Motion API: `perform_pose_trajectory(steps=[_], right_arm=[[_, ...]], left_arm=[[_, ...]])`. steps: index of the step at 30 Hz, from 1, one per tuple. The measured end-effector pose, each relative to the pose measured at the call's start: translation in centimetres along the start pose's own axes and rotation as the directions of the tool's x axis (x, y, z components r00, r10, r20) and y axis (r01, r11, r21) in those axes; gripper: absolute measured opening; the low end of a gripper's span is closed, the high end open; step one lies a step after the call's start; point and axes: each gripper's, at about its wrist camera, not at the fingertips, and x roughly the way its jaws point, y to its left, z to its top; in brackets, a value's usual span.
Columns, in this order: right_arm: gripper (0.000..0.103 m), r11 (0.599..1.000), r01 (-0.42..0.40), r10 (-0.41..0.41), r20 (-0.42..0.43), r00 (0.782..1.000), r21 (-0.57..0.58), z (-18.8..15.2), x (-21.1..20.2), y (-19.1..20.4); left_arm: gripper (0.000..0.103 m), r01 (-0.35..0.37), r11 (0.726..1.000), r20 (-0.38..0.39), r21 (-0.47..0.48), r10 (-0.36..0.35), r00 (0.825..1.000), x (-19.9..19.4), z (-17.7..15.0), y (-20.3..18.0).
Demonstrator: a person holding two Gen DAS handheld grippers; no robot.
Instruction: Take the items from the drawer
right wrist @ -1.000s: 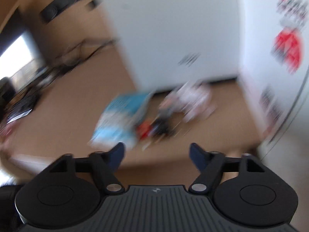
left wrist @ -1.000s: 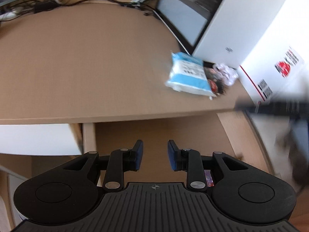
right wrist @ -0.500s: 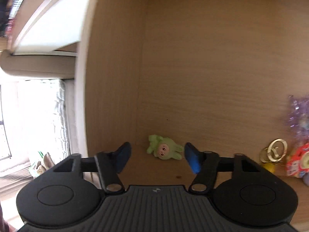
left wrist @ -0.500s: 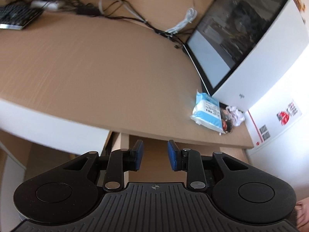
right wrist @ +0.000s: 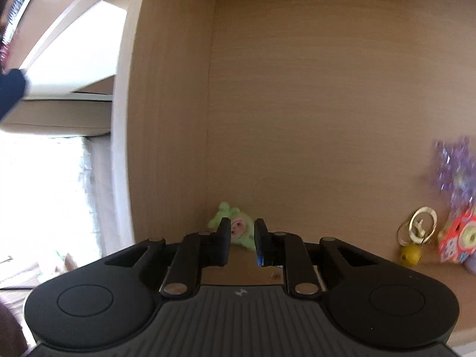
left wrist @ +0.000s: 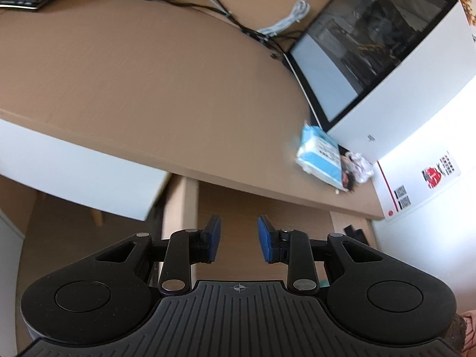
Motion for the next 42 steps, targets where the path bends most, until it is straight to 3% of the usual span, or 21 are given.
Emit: perform_pose_trajectory(steps=[4, 8, 12, 17, 23, 25, 28, 31, 34, 35, 36, 38, 42], right_arm=[[0.019, 0.998, 0.02, -0.018, 0.026, 1.0, -0.066, -0.5, -0.2, 0.2], [0.02, 0.985, 0.016, -0.022, -0.033, 0.999, -0.174, -0.6, 1.4, 1.7], [0.034, 0.966, 0.053, -0.067, -0.049, 0.997, -0.253, -0.6, 3.0, 3.1], [0.032, 0.955, 0.059, -0.082, -0.065, 0.995, -0.291, -0.6, 3.5, 3.4], [0.009, 0.959, 0.107, -0.094, 0.059, 0.994, -0.263, -2.1, 0.0, 1.7], [0.009, 0.967, 0.126, -0.095, 0.144, 0.985, -0.223, -2.5, -2.5, -0.1], [0.009, 0.976, 0.18, -0.143, 0.261, 0.955, -0.123, -3.0, -6.2, -3.8], [0.01, 0.991, 0.13, -0.113, 0.288, 0.951, -0.042, -3.4, -8.8, -7.2], [0.015, 0.999, 0.014, -0.003, 0.261, 0.965, -0.041, -4.0, -9.3, -8.1], [0.022, 0.998, -0.014, 0.027, 0.24, 0.97, -0.053, -4.1, -8.7, -7.7], [0.037, 0.997, -0.04, 0.054, 0.212, 0.976, -0.067, -4.2, -7.9, -7.1], [0.053, 0.994, -0.072, 0.086, 0.164, 0.983, -0.086, -4.3, -5.8, -5.6], [0.053, 0.975, -0.077, 0.091, 0.059, 0.994, -0.21, -2.7, -3.6, -1.8]], left_arm=[[0.03, 0.021, 1.0, -0.011, 0.009, -0.021, 1.0, 0.1, -0.2, -0.7], [0.03, 0.004, 1.0, -0.003, -0.003, -0.004, 1.0, -0.7, -0.3, -0.4], [0.03, -0.017, 0.999, 0.014, -0.037, 0.018, 1.0, -1.6, -0.5, 0.5], [0.03, -0.027, 0.997, 0.013, -0.065, 0.028, 1.0, -1.5, -0.8, 1.0], [0.03, -0.006, 1.0, -0.047, -0.014, 0.006, 0.999, 0.7, -1.0, -1.0], [0.03, 0.002, 1.0, -0.101, 0.015, 0.0, 0.995, 2.1, -1.3, -2.0], [0.03, 0.014, 0.999, -0.155, 0.044, -0.007, 0.988, 3.8, -1.5, -3.3], [0.03, 0.007, 0.998, -0.141, 0.055, 0.001, 0.99, 4.2, -1.0, -4.0], [0.03, -0.006, 0.999, -0.119, 0.046, 0.011, 0.993, 4.2, 0.0, -4.0], [0.03, -0.011, 0.999, -0.114, 0.039, 0.015, 0.993, 4.1, 0.3, -3.9], [0.03, -0.02, 0.999, -0.11, 0.032, 0.023, 0.994, 4.1, 0.5, -3.9], [0.03, -0.028, 0.999, -0.096, 0.024, 0.03, 0.995, 3.6, 0.9, -4.0], [0.03, -0.048, 0.999, -0.07, 0.003, 0.049, 0.996, 2.6, 0.9, -3.7]])
